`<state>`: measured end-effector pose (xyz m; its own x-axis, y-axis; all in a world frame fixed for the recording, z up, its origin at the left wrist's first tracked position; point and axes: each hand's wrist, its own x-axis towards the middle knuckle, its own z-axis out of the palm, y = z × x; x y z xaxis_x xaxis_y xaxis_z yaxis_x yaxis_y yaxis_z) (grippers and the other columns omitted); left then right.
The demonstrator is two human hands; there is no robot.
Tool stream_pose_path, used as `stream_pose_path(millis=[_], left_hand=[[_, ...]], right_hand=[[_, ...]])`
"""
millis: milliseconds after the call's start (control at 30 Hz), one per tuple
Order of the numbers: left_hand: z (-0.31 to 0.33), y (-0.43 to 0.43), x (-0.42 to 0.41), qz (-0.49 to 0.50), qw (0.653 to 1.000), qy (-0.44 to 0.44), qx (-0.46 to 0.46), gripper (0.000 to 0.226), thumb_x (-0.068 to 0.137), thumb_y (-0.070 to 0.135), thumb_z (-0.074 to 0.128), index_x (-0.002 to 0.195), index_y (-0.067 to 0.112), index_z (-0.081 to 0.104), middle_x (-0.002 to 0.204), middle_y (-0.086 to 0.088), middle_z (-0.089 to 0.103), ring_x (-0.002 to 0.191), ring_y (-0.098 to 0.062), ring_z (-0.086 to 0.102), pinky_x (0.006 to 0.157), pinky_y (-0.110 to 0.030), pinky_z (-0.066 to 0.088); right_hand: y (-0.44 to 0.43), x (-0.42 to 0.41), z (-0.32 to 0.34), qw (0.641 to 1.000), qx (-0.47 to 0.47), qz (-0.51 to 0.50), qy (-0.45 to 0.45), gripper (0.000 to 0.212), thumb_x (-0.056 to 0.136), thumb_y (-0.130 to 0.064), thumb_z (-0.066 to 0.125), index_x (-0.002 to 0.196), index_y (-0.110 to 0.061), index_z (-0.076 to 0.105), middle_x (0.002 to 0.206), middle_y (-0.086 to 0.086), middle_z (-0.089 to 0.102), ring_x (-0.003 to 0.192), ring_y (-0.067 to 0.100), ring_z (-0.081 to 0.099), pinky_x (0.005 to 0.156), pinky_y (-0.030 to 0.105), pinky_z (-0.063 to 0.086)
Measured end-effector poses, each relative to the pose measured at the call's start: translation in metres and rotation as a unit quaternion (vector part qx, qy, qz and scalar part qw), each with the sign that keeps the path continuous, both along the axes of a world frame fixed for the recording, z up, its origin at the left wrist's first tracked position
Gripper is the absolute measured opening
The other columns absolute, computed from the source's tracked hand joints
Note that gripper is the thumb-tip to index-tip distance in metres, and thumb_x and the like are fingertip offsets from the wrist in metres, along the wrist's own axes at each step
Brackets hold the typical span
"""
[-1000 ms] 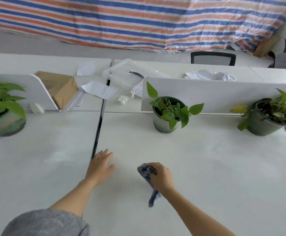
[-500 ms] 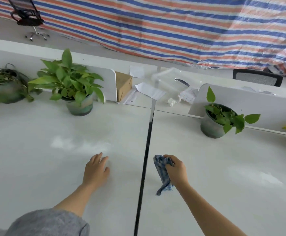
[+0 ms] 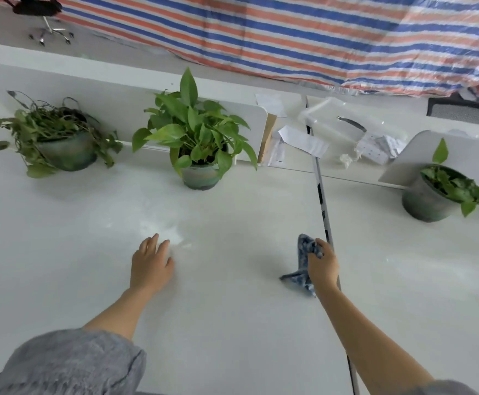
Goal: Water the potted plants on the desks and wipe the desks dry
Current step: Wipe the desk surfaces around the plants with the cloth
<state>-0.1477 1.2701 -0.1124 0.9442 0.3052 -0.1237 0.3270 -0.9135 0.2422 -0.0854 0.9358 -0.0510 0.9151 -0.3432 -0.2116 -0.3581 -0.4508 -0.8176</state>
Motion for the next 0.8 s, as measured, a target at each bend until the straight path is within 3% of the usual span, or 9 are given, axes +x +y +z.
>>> stream_pose_path(millis=[67,133,200,267,367,433,533,667,800], left_hand=[[-0.005,0.019,-0.002,0.019,1.000,0.000,0.005,0.044,0.084,0.016,0.059,0.126,0.004,0.056,0.142,-0.022,0.044,0.131,-0.040,0.040,0.098,-0.050,0.040],[-0.007,0.040,-0.004,0.036,0.999,-0.005,0.020,0.044,0.086,0.020,0.054,0.128,0.005,0.054,0.143,-0.021,0.043,0.132,-0.039,0.039,0.100,-0.050,0.038],[-0.008,0.061,-0.003,0.059,0.998,0.017,0.019,0.047,0.091,0.024,0.051,0.135,0.008,0.046,0.149,-0.017,0.035,0.138,-0.036,0.030,0.107,-0.047,0.031],[-0.013,0.080,0.002,0.080,0.996,0.025,0.019,0.048,0.091,0.025,0.050,0.135,0.007,0.045,0.148,-0.018,0.035,0.138,-0.036,0.028,0.108,-0.047,0.030],[-0.017,0.087,0.010,0.094,0.995,0.019,0.024,0.047,0.091,0.030,0.042,0.132,0.008,0.045,0.146,-0.018,0.037,0.137,-0.036,0.028,0.109,-0.048,0.028],[-0.020,0.085,0.012,0.097,0.995,0.032,0.012,0.050,0.093,0.033,0.038,0.139,0.014,0.037,0.153,-0.014,0.027,0.142,-0.031,0.019,0.113,-0.044,0.019],[-0.022,0.081,0.010,0.100,0.994,0.032,0.011,0.050,0.091,0.035,0.040,0.136,0.014,0.038,0.151,-0.013,0.030,0.141,-0.029,0.022,0.114,-0.044,0.023],[-0.026,0.087,0.014,0.107,0.993,0.053,0.024,0.059,0.088,0.041,0.030,0.141,0.015,0.036,0.153,-0.012,0.028,0.142,-0.030,0.023,0.113,-0.043,0.024],[-0.029,0.086,0.014,0.115,0.991,0.056,0.029,0.071,0.078,0.047,0.017,0.135,0.015,0.046,0.147,-0.012,0.039,0.136,-0.031,0.035,0.107,-0.046,0.032]], right_hand=[[-0.002,0.014,-0.005,0.999,-0.020,-0.029,0.013,0.053,0.089,0.003,0.036,0.139,-0.014,0.038,0.128,0.014,0.050,0.072,0.023,0.052,0.062,0.032,0.046],[-0.002,0.023,-0.017,0.996,-0.062,-0.033,0.061,0.057,0.089,0.001,0.036,0.143,-0.016,0.030,0.142,0.014,0.035,0.104,0.033,0.051,0.087,0.041,0.047],[0.011,0.027,-0.026,0.982,-0.145,-0.035,0.115,0.056,0.090,-0.003,0.037,0.144,-0.017,0.027,0.148,0.011,0.028,0.128,0.036,0.034,0.103,0.043,0.035],[0.042,0.029,-0.034,0.972,-0.202,-0.021,0.114,0.053,0.090,-0.004,0.037,0.141,-0.019,0.032,0.144,0.011,0.035,0.123,0.038,0.036,0.100,0.042,0.035],[0.113,0.026,-0.040,0.970,-0.203,0.111,0.067,0.055,0.086,0.002,0.039,0.137,-0.021,0.040,0.136,0.011,0.044,0.112,0.036,0.042,0.092,0.033,0.035],[0.165,0.018,-0.044,0.944,-0.200,0.259,0.047,0.057,0.085,0.002,0.040,0.135,-0.024,0.043,0.135,0.005,0.047,0.113,0.032,0.043,0.092,0.029,0.034],[0.216,0.024,-0.040,0.921,-0.090,0.377,0.041,0.055,0.077,0.006,0.044,0.121,-0.022,0.060,0.126,0.003,0.058,0.114,0.026,0.052,0.092,0.027,0.041],[0.219,0.086,-0.023,0.978,-0.009,0.209,0.010,0.041,0.076,0.001,0.049,0.110,-0.016,0.064,0.105,0.000,0.063,0.099,0.020,0.058,0.080,0.027,0.045],[0.186,0.163,-0.017,0.995,-0.076,0.067,-0.012,0.029,0.082,-0.003,0.048,0.108,-0.006,0.061,0.100,0.013,0.063,0.091,0.030,0.057,0.069,0.030,0.039]])
